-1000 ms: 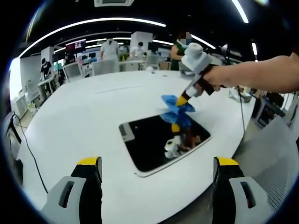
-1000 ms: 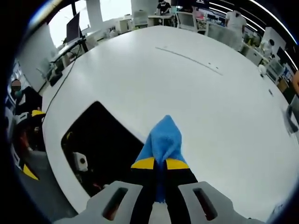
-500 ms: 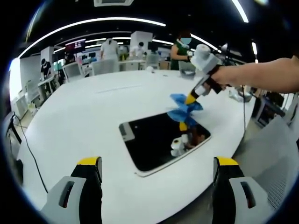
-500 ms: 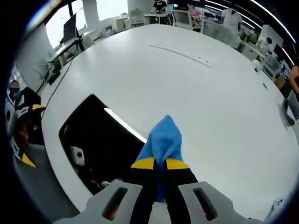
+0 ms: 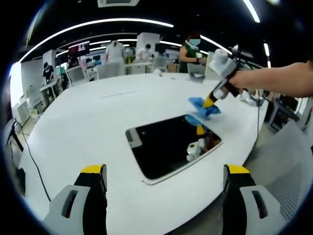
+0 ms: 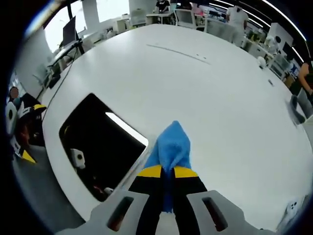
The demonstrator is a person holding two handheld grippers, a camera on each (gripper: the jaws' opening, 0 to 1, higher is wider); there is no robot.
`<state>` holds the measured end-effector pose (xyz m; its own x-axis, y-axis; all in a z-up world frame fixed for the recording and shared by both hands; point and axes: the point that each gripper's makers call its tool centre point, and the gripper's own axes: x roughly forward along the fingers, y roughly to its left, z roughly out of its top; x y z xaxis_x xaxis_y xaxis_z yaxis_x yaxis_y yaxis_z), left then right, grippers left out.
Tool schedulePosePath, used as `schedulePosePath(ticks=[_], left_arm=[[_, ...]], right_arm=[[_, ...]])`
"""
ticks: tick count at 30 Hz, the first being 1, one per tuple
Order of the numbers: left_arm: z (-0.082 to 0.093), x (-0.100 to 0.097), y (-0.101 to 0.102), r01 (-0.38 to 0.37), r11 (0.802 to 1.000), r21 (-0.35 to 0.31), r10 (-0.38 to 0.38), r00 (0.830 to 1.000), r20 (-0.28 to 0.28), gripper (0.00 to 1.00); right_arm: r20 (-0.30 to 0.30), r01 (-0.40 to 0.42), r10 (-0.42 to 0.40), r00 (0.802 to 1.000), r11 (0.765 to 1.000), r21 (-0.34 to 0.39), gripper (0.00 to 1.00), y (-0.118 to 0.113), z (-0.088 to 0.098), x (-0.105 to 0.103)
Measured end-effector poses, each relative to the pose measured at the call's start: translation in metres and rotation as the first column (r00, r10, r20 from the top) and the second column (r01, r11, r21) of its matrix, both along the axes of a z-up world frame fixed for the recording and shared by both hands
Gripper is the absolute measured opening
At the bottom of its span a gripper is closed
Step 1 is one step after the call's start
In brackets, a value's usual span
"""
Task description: Wipe the mirror surface with the cleaning cloth until all visible marks leave the cleaned area.
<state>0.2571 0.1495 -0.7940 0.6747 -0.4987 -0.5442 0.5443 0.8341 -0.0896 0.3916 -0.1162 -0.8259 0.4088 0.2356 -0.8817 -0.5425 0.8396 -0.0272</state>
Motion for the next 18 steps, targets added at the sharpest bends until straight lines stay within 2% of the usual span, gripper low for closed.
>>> schedulePosePath(ticks=[9, 18], left_arm=[[0.0, 0.0, -0.001, 0.005, 1.0, 0.005, -0.005, 1.0, -0.001, 0.99], [-0.001, -0.001, -0.001, 0.012, 1.0, 0.015, -0.012, 1.0, -0.003, 0.99]], right_arm=[[-0.014, 0.004, -0.004, 1.0, 1.0, -0.005, 0.01, -0.012, 0.002, -0.006], [-0.056, 0.019, -0.02, 0.998, 1.0, -0.014, 0.01, -0.022, -0.018, -0.017]])
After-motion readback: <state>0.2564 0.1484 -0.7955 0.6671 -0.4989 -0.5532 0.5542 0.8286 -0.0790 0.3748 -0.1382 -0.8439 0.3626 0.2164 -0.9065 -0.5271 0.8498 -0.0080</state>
